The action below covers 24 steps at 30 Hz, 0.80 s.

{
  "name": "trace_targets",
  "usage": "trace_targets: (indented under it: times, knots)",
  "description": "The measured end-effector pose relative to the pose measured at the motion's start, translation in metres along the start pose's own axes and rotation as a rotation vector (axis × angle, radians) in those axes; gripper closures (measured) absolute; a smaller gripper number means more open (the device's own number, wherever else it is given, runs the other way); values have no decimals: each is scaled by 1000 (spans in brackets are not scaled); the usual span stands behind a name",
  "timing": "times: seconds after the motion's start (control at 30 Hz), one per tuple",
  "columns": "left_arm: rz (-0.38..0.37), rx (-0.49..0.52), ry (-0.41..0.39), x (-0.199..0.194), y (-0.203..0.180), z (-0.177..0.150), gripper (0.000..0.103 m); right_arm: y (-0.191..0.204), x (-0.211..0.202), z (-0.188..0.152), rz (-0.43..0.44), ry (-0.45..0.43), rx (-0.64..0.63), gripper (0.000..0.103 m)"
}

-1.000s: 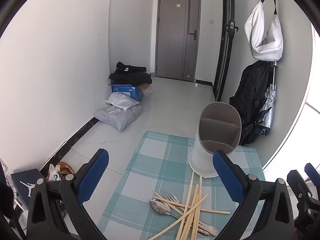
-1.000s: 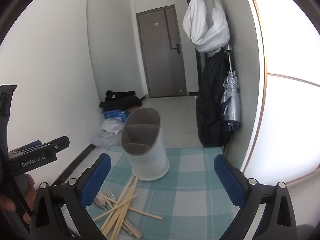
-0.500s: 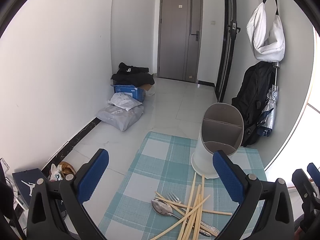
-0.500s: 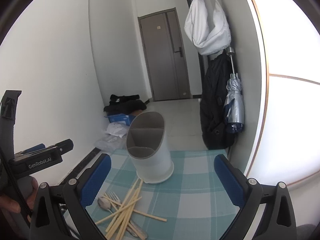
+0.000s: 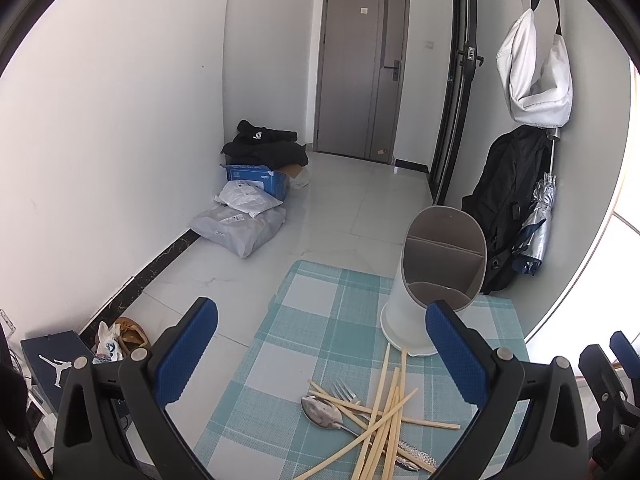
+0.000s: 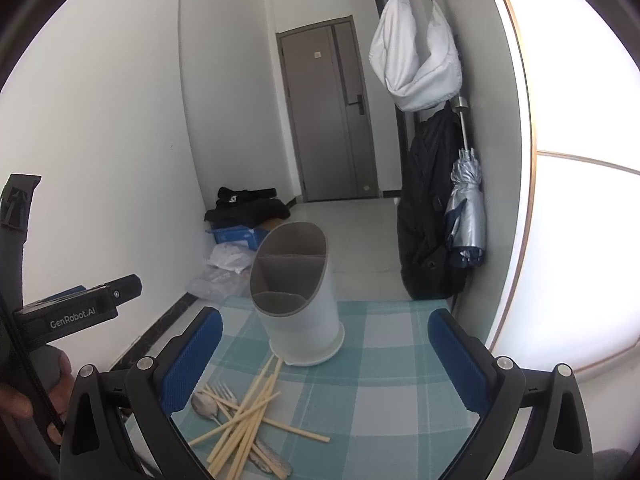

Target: Organize utensils

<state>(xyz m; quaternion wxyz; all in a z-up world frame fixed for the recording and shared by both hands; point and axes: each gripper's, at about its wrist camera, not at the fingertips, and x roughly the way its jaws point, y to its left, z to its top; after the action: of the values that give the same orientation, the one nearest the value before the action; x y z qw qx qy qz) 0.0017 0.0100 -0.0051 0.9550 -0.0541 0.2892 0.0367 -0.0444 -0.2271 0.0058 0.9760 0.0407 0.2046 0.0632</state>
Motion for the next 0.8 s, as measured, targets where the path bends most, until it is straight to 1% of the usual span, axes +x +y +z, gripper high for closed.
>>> trace_targets:
  times: [0.47, 0.8]
  knots:
    - [-14, -18, 19, 1, 2, 1, 1, 0, 1, -1, 12, 8, -2, 0]
    - [-18, -23, 24, 1, 5, 2, 1, 2, -1, -3, 4, 3, -10, 0]
